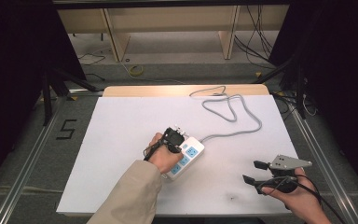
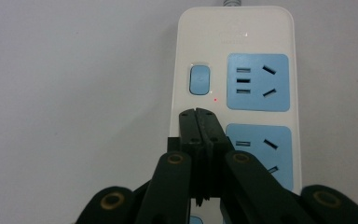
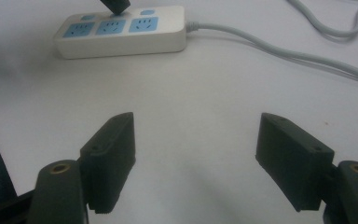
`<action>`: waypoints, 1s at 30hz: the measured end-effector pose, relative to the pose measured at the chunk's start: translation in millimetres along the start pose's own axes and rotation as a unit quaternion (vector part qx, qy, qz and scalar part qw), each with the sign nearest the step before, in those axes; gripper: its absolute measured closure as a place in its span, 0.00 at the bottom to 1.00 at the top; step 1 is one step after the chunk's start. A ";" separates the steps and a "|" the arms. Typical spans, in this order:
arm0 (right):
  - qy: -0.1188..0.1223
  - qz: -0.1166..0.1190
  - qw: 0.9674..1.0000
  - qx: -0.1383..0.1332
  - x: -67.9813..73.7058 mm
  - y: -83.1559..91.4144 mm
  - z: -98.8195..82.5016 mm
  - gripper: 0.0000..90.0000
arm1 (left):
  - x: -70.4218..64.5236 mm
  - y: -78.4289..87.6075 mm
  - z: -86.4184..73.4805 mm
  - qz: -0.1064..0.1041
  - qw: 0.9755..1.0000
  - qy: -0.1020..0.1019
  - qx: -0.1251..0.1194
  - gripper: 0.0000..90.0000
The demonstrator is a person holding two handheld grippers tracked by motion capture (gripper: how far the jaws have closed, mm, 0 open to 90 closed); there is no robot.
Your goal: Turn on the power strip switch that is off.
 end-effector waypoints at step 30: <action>0.001 -0.001 1.000 -0.004 -2.4 1.9 0.8 0.32 | 0.9 11.5 8.2 -0.006 1.000 0.004 -0.003 1.00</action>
Point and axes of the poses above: each handheld gripper's, and its own axes: y roughly backward along the jaws, z roughly out of its top, x roughly to its left, the point moved 7 cm from there along -y, roughly forward along the jaws, and after that the axes turned 2 degrees about -x, right-handed, at the moved point
